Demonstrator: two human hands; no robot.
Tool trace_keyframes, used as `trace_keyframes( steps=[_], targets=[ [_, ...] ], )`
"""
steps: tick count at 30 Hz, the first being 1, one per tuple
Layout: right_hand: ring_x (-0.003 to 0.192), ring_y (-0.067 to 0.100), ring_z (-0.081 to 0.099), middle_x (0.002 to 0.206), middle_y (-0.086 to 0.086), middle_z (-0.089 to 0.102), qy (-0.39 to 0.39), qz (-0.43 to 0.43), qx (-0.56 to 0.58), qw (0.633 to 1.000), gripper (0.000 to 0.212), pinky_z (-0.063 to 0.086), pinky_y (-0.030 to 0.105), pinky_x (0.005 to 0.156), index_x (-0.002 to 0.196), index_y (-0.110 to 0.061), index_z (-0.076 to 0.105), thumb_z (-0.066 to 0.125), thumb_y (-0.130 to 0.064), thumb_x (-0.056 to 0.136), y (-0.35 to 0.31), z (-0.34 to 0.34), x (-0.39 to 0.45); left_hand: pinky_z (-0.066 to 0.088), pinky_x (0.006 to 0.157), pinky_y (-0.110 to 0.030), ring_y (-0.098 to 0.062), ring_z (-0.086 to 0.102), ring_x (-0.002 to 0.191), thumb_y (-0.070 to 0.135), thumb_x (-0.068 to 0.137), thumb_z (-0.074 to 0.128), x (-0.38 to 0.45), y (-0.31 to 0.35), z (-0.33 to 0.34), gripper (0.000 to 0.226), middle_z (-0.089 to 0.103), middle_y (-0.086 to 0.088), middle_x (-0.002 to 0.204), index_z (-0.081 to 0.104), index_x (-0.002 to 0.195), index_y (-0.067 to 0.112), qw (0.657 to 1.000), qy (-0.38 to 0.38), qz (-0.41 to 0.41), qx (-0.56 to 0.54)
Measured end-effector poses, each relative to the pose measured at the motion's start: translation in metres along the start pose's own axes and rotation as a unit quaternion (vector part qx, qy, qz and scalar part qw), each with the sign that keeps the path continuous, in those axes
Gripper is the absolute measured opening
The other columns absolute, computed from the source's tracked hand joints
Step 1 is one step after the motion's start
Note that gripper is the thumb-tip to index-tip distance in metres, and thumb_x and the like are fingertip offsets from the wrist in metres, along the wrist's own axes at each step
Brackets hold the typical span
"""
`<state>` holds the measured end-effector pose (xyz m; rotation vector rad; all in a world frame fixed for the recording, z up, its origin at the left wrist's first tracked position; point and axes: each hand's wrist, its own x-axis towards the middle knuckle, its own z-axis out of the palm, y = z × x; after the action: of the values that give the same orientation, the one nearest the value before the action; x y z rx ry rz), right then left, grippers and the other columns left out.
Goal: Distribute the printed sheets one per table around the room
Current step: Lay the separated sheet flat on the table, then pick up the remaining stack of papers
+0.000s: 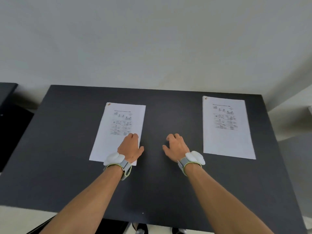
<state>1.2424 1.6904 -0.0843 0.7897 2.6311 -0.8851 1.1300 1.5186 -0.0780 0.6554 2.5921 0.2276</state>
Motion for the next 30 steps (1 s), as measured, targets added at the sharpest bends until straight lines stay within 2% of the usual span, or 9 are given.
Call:
trace_keyframes(
  steps=[4, 8, 11, 14, 19, 22, 24, 26, 30],
  targets=[
    [0.117, 0.032, 0.055, 0.127, 0.01, 0.051, -0.018, 0.03, 0.064, 0.997, 0.039, 0.048, 0.039, 0.096, 0.126, -0.009, 0.053, 0.06, -0.032, 0.095, -0.053, 0.038, 0.007, 0.051, 0.092, -0.043, -0.03, 0.047, 0.125, 0.03, 0.092, 0.061, -0.002, -0.067, -0.011, 0.054, 0.045, -0.012, 0.136, 0.042, 0.136, 0.005, 0.997, 0.027, -0.072, -0.03],
    [0.112, 0.031, 0.055, 0.128, 0.012, 0.051, -0.008, 0.108, 0.137, 0.985, 0.043, 0.042, 0.032, 0.086, 0.126, -0.006, 0.05, 0.063, -0.031, 0.094, -0.095, 0.071, 0.015, 0.046, 0.098, -0.043, -0.036, 0.038, 0.132, 0.031, 0.09, 0.063, 0.0, -0.123, -0.012, 0.067, 0.033, -0.013, 0.148, 0.034, 0.146, 0.008, 0.994, 0.013, -0.103, -0.04],
    [0.117, 0.035, 0.053, 0.131, 0.016, 0.048, 0.026, 0.18, 0.163, 0.97, 0.05, 0.045, 0.037, 0.091, 0.127, -0.003, 0.046, 0.065, -0.031, 0.09, -0.122, 0.091, 0.021, 0.045, 0.102, -0.04, -0.034, 0.036, 0.133, 0.031, 0.088, 0.064, 0.003, -0.151, -0.008, 0.071, 0.03, -0.01, 0.15, 0.034, 0.15, 0.013, 0.996, -0.008, -0.084, -0.034],
    [0.117, 0.037, 0.048, 0.13, 0.017, 0.046, 0.059, 0.235, 0.142, 0.96, 0.055, 0.043, 0.042, 0.096, 0.126, -0.001, 0.044, 0.068, -0.032, 0.086, -0.143, 0.103, 0.025, 0.045, 0.101, -0.037, -0.032, 0.038, 0.128, 0.028, 0.085, 0.066, 0.006, -0.165, -0.004, 0.07, 0.033, -0.008, 0.148, 0.038, 0.147, 0.014, 0.998, -0.007, -0.052, -0.027],
    [0.116, 0.038, 0.047, 0.13, 0.016, 0.045, 0.09, 0.286, 0.187, 0.936, 0.056, 0.043, 0.042, 0.093, 0.125, -0.002, 0.042, 0.069, -0.029, 0.084, -0.161, 0.109, 0.028, 0.05, 0.091, -0.035, -0.027, 0.039, 0.124, 0.027, 0.08, 0.071, 0.011, -0.175, -0.005, 0.069, 0.035, -0.002, 0.142, 0.042, 0.143, 0.018, 0.999, -0.007, -0.033, -0.032],
    [0.113, 0.035, 0.055, 0.133, 0.015, 0.049, 0.082, 0.287, 0.309, 0.903, 0.059, 0.048, 0.039, 0.088, 0.134, -0.004, 0.039, 0.068, -0.026, 0.088, -0.164, 0.106, 0.027, 0.051, 0.083, -0.033, -0.025, 0.039, 0.121, 0.026, 0.079, 0.072, 0.011, -0.177, -0.006, 0.067, 0.036, 0.0, 0.138, 0.044, 0.139, 0.019, 0.999, 0.001, -0.031, -0.041],
    [0.098, 0.025, 0.06, 0.129, 0.012, 0.058, 0.064, 0.275, 0.377, 0.882, 0.051, 0.049, 0.031, 0.076, 0.136, -0.008, 0.042, 0.063, -0.024, 0.092, -0.166, 0.102, 0.025, 0.051, 0.086, -0.033, -0.025, 0.039, 0.122, 0.026, 0.08, 0.072, 0.011, -0.175, -0.006, 0.067, 0.036, 0.0, 0.138, 0.043, 0.139, 0.019, 0.998, -0.001, -0.03, -0.046],
    [0.085, 0.015, 0.059, 0.122, 0.005, 0.064, 0.05, 0.243, 0.394, 0.885, 0.04, 0.043, 0.024, 0.064, 0.132, -0.015, 0.05, 0.057, -0.018, 0.093, -0.17, 0.101, 0.023, 0.051, 0.09, -0.033, -0.025, 0.038, 0.122, 0.026, 0.08, 0.073, 0.011, -0.176, -0.007, 0.068, 0.036, -0.001, 0.138, 0.043, 0.14, 0.019, 0.998, -0.001, -0.027, -0.054],
    [0.084, 0.007, 0.06, 0.109, -0.005, 0.065, 0.007, 0.173, 0.367, 0.914, 0.046, 0.043, 0.018, 0.061, 0.131, -0.027, 0.052, 0.048, -0.01, 0.089, -0.177, 0.099, 0.019, 0.05, 0.095, -0.035, -0.026, 0.037, 0.124, 0.026, 0.077, 0.077, 0.01, -0.177, -0.007, 0.071, 0.035, -0.001, 0.138, 0.043, 0.139, 0.019, 0.996, 0.0, -0.033, -0.08]
  ],
)
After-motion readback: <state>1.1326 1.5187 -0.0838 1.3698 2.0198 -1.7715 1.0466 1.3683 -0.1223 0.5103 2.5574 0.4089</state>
